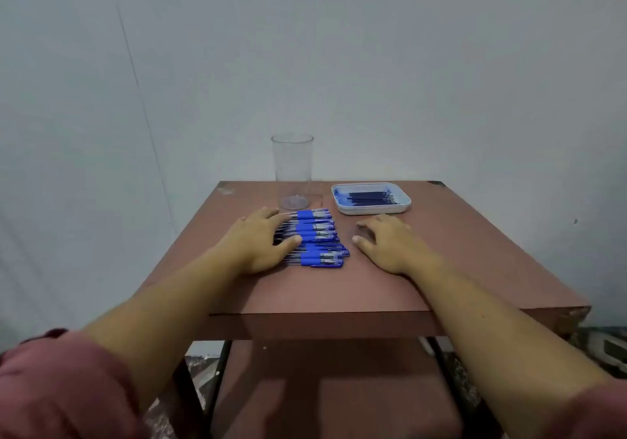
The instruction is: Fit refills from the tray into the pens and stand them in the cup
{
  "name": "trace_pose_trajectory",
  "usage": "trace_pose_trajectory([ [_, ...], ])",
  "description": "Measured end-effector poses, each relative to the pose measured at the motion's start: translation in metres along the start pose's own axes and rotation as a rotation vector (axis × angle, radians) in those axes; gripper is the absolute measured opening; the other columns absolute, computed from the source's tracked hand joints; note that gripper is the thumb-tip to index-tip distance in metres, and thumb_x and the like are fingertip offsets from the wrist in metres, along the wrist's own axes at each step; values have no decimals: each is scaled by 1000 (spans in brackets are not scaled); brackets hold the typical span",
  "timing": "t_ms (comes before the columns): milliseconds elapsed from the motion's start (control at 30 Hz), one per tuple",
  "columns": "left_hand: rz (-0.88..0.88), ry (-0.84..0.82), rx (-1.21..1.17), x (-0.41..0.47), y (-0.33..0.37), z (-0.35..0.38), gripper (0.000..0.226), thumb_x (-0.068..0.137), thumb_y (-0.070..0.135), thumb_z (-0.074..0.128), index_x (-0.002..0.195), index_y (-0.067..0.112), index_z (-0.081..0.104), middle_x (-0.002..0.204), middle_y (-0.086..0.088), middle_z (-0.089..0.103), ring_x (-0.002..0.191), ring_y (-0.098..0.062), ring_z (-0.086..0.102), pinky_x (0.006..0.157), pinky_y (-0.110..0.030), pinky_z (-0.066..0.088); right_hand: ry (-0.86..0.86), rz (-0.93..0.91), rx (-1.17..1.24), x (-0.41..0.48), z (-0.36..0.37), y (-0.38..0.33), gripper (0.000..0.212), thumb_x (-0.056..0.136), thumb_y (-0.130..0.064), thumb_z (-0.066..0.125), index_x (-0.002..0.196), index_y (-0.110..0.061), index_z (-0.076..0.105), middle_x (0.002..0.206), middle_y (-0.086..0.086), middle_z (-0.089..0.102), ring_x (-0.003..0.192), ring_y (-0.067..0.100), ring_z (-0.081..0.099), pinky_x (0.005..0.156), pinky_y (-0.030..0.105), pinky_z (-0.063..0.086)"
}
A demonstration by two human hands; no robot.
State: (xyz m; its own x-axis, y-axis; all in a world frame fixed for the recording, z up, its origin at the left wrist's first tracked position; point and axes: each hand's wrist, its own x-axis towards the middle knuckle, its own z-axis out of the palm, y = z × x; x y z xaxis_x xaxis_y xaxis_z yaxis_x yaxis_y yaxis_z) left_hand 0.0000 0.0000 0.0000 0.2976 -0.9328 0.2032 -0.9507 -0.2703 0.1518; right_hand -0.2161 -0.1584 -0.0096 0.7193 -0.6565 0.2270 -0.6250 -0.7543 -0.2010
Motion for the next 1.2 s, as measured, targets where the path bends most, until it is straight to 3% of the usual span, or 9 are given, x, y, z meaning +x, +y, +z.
trace_pose_trajectory([
  [133,10,2,-122,0,-5,11,79,83,68,33,149,25,37,156,-3,33,141,-21,34,117,-39,27,-8,-3,36,3,5,5,46,96,-50,44,135,-28,52,135,-1,51,126,19,45,106,39,35],
  [267,5,45,-217,1,-9,19,78,82,67,37,149,26,38,158,-1,29,143,-18,29,118,-33,22,27,0,29,4,8,4,45,96,-48,45,135,-27,53,133,-1,52,125,20,46,104,39,36],
  [500,1,54,-225,0,-8,23,90,74,76,26,150,29,35,159,4,26,146,-15,24,118,-32,19,48,-19,23,5,8,5,41,96,-46,48,132,-27,54,132,-3,53,123,18,46,100,37,35],
  [667,1,52,-224,-1,-7,23,92,72,77,23,151,30,33,160,4,25,146,-15,22,117,-32,18,128,-155,126,9,4,-4,30,95,-37,52,123,-27,59,123,-10,59,118,11,49,98,33,36],
  [833,-2,63,-226,-2,-6,22,91,73,77,24,150,30,35,159,4,28,145,-16,24,117,-33,20,93,-270,148,23,-5,-21,31,96,-38,52,123,-24,60,118,-5,61,111,12,52,97,33,41],
  [1200,8,102,-188,-1,-8,22,86,76,73,25,148,28,40,155,2,36,142,-18,32,118,-42,25,119,-282,217,34,7,-24,27,94,-38,58,113,-20,66,102,-10,57,97,7,49,88,26,41],
])
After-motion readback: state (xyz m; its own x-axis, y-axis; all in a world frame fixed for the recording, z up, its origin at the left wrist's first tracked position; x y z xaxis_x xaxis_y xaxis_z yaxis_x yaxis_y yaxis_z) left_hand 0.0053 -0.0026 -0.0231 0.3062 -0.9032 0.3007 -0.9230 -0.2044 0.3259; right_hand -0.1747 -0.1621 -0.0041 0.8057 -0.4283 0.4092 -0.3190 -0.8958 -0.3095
